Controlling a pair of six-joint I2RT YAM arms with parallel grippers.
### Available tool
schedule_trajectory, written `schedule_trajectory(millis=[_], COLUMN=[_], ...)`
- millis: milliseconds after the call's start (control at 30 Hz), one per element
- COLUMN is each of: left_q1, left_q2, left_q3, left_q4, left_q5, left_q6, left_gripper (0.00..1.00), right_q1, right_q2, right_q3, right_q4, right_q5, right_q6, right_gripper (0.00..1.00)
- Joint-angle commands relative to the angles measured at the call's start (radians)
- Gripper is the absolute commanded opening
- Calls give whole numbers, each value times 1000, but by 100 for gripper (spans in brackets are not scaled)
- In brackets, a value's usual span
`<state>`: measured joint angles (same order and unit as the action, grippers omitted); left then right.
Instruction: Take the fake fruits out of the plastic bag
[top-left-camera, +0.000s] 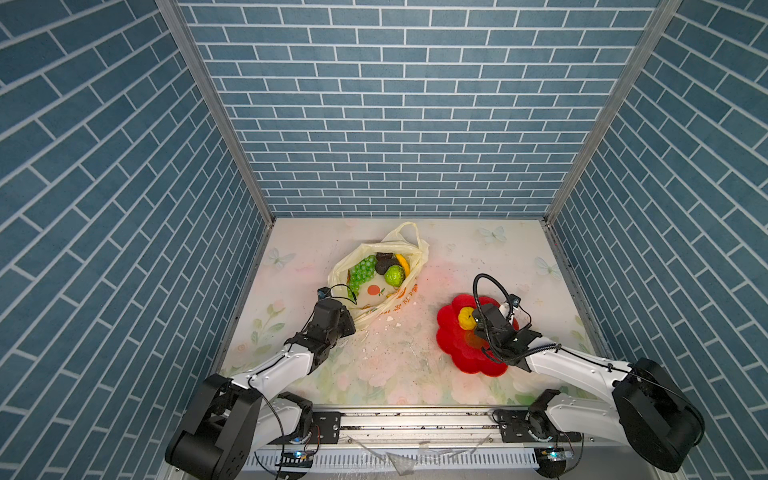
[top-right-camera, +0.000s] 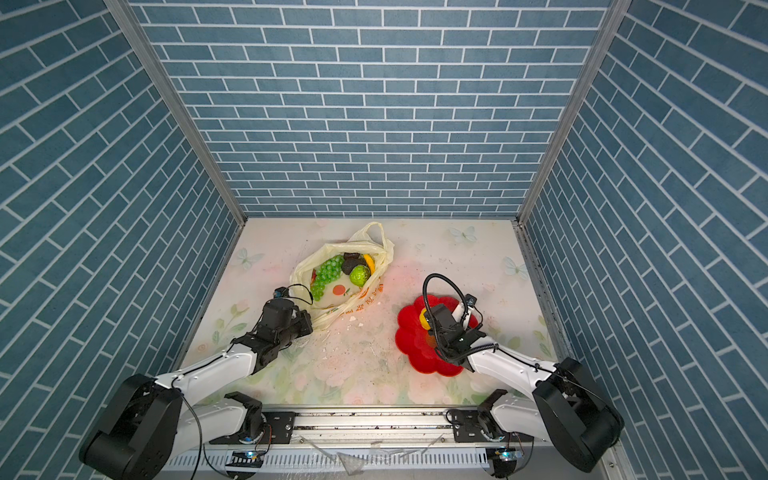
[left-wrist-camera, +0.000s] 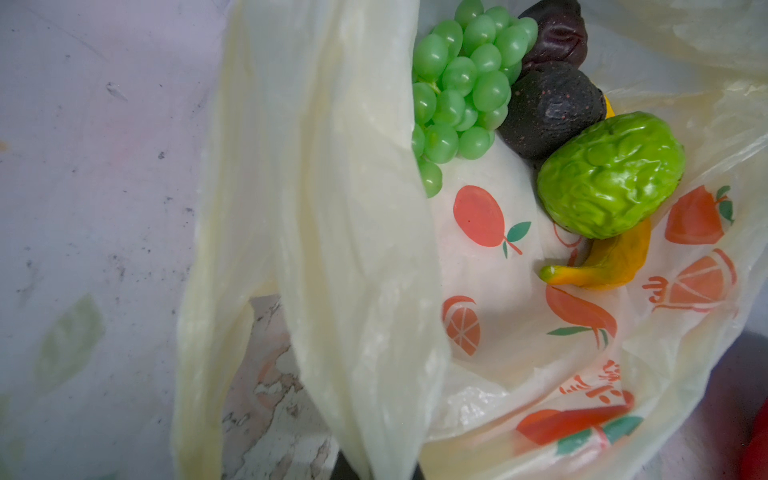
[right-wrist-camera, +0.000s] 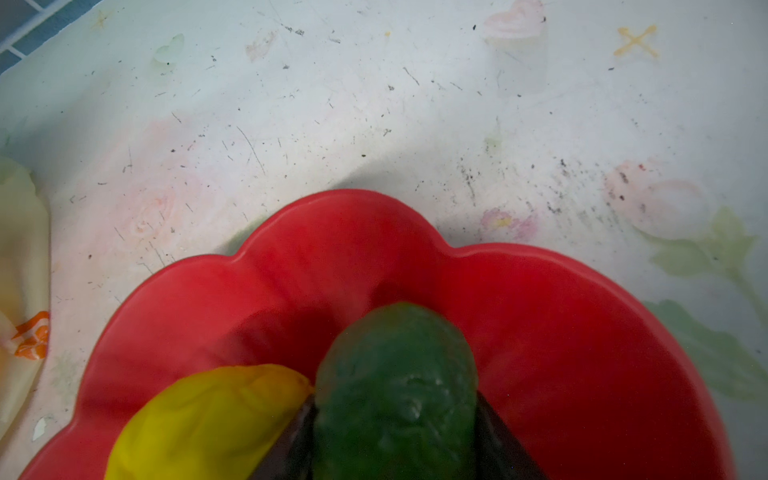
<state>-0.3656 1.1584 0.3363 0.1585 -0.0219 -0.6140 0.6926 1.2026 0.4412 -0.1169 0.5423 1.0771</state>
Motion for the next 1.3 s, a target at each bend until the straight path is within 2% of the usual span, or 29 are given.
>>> schedule_trajectory(millis=[0, 233, 600, 800, 933, 1000, 1100, 1267], left_q1=[-6, -6, -7, -6, -6, -7, -6, -6], left_q2=[-16, -34, -45, -8, -1, 2, 19, 81], left_q3=[2, 1, 6, 19, 27, 29, 35, 66], left_q4=[-12, -25, -37, -19, -24, -22, -9, 12], left_q5=[-13, -21, -22, 8, 11, 14, 37, 110], left_q6=[7, 13, 23, 31, 42, 42, 48, 70], left_gripper=[12, 12, 12, 12, 12, 12, 12, 11], right_q1=[-4, -4, -7, -8, -8, -8, -6, 10], right_q2=[6, -3, -36, -126, -186, -192, -145, 55], right_q3=[-29, -21, 8, 56, 127, 186, 314, 568], right_q4=[-7, -26, -82, -187, -270, -277, -254, -220], right_q5=[35, 45, 57, 80, 92, 71, -34, -214], right_q6=[51, 45, 1, -57, -148, -223, -352, -479], right_gripper=[55, 60, 61, 67, 70, 71, 70, 70])
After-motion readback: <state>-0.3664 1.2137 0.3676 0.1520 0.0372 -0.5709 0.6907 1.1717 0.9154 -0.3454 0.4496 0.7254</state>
